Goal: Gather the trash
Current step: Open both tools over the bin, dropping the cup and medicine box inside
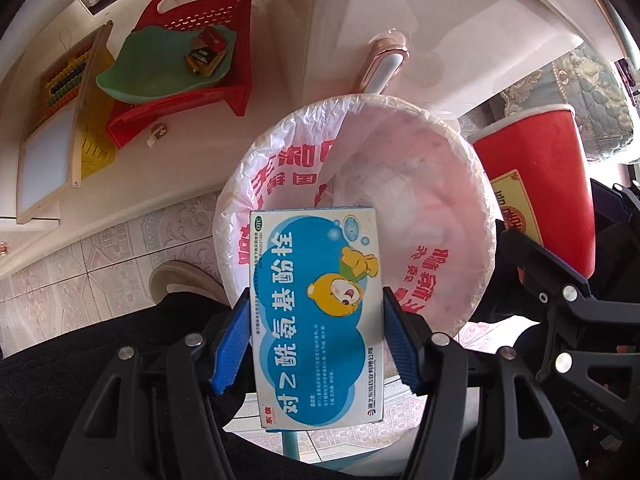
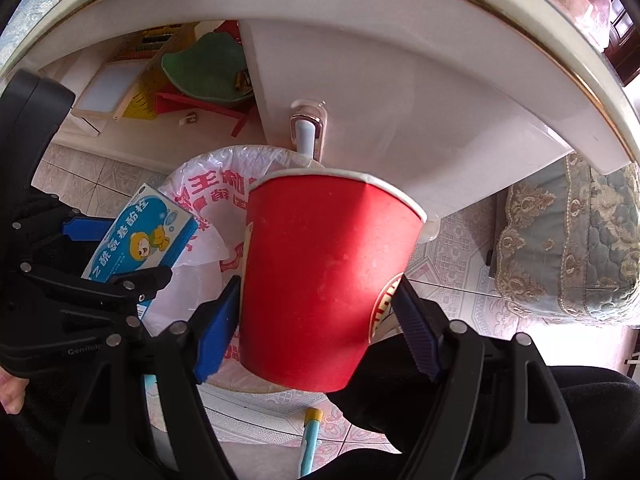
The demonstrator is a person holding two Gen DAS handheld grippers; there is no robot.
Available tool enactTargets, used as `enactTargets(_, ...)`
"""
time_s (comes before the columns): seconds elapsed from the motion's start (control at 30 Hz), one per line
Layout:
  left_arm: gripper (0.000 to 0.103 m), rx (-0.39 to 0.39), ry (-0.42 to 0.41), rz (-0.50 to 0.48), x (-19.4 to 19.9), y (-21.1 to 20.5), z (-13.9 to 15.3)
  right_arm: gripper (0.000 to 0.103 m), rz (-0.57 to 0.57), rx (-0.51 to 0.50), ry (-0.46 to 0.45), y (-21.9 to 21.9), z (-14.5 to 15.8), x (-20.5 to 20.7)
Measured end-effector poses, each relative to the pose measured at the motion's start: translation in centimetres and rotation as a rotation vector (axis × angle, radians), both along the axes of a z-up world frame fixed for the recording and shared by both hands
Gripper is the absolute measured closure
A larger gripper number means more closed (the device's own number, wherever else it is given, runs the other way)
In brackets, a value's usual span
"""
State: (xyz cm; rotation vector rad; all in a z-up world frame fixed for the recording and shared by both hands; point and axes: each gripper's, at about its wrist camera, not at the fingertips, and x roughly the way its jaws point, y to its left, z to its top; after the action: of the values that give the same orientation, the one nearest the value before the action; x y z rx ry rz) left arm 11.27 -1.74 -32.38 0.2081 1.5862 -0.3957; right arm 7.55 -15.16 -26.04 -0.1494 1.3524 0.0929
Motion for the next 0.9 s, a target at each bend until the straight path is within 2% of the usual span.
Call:
enactTargets(0.27,0.043,0.056,0.044,0.016,0.7,0.0,-2.7,0.031,-0.009,-0.003,0.076,-0.5,-3.5,0.7)
enactTargets(0.4,0.043,0.062,0.064,0.022,1.0,-0.1,-3.7,0.031,-0.026,0.042,0.140,-0.7,-5.3,0.9)
enactTargets(0.53,0.043,0.040,0.079,0.021,1.3,-0.5,-4.2,0.031,-0.010,0.023,0.146,-0.2,-5.9,0.8)
enactTargets(0.9,0.041,0.067,0.094,0.027,1.6,-0.5,-5.5,0.030,-0.016,0.040,0.168,-0.3,-6.6,0.6)
